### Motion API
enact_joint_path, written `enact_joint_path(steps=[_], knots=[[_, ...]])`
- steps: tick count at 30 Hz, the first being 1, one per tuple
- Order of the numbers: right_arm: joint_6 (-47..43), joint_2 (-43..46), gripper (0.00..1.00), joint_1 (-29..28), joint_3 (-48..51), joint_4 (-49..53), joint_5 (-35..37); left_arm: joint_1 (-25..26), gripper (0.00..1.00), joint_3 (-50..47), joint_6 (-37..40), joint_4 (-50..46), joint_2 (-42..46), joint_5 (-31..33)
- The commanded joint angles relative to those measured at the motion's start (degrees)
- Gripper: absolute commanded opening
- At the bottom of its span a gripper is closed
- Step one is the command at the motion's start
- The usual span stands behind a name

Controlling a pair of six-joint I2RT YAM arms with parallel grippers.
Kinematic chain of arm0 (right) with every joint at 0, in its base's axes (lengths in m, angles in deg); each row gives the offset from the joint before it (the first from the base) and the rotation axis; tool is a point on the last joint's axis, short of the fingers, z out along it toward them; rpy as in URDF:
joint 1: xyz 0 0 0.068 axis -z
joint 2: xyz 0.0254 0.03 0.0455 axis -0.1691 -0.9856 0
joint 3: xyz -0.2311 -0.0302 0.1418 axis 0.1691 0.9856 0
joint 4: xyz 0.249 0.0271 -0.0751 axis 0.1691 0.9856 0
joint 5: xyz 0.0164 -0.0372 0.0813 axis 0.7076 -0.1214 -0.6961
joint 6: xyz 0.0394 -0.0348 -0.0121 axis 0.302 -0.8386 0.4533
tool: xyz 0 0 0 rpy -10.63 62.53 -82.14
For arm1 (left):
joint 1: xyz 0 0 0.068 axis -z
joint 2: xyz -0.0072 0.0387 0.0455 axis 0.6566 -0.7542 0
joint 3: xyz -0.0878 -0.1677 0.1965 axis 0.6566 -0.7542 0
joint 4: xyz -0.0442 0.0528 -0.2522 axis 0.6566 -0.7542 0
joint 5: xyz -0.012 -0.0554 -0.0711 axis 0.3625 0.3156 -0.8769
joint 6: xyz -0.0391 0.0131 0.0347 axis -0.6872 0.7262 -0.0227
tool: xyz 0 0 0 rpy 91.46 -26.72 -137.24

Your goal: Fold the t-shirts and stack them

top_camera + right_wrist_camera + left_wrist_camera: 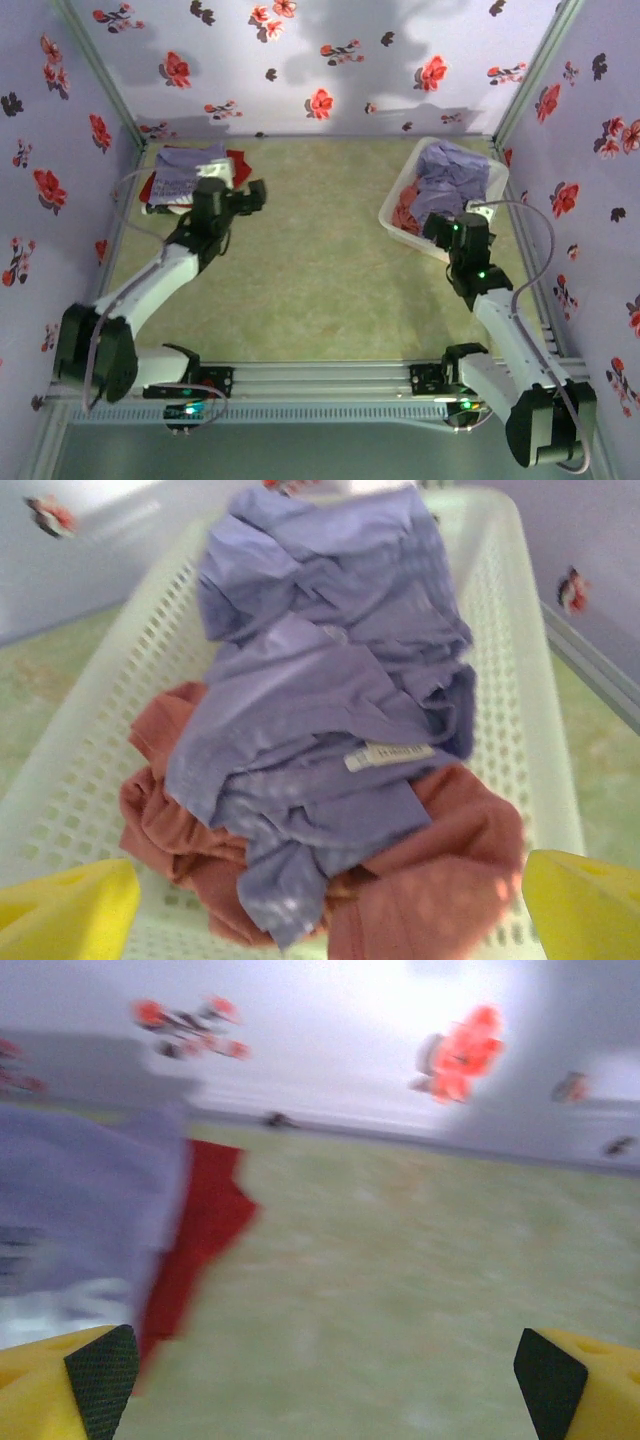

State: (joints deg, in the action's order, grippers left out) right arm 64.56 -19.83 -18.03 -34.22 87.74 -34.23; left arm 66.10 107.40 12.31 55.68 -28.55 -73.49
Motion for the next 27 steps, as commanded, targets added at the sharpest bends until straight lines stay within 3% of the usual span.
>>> enact_joint_path(steps=[1, 2, 4, 6, 12, 15, 19, 23, 27], knots=[[5.27, -3.27, 0.99, 1.16, -8.31, 17.28, 0.13, 3.27, 0.99, 10.27, -17.41, -7.71, -10.91, -4.83], [5.42, -5.34, 0.99, 3.04, -11.34, 19.92, -2.84, 4.54, 0.99, 13.70, -18.47, -8.38, -14.63, -6.60], [5.79, -10.26, 0.99, 9.28, -16.56, 22.45, -15.85, 6.61, 1.00, 19.17, -20.15, -8.66, -20.13, -8.59], [6.47, -15.37, 0.99, 13.63, -22.07, 26.24, -22.57, 8.29, 1.00, 24.87, -21.81, -8.33, -25.36, -13.97], [0.36, -29.71, 0.99, 16.68, -38.62, 39.94, -21.39, 14.51, 0.99, 34.71, -29.43, -3.45, -37.62, -23.19], [2.13, -30.56, 0.99, 18.68, -40.06, 39.28, -25.48, 18.19, 0.99, 38.99, -30.03, -2.85, -41.91, -24.06], [1.76, -32.16, 0.99, 20.76, -42.43, 41.97, -24.79, 21.32, 0.99, 44.76, -32.28, -2.33, -47.75, -27.70], [3.69, -33.55, 0.99, 26.09, -42.66, 44.10, -31.08, 23.22, 0.99, 48.35, -33.70, -2.39, -50.94, -30.73], [2.09, -31.28, 0.99, 27.10, -41.17, 44.26, -29.98, 25.05, 0.99, 49.96, -34.27, -2.44, -52.05, -32.68]])
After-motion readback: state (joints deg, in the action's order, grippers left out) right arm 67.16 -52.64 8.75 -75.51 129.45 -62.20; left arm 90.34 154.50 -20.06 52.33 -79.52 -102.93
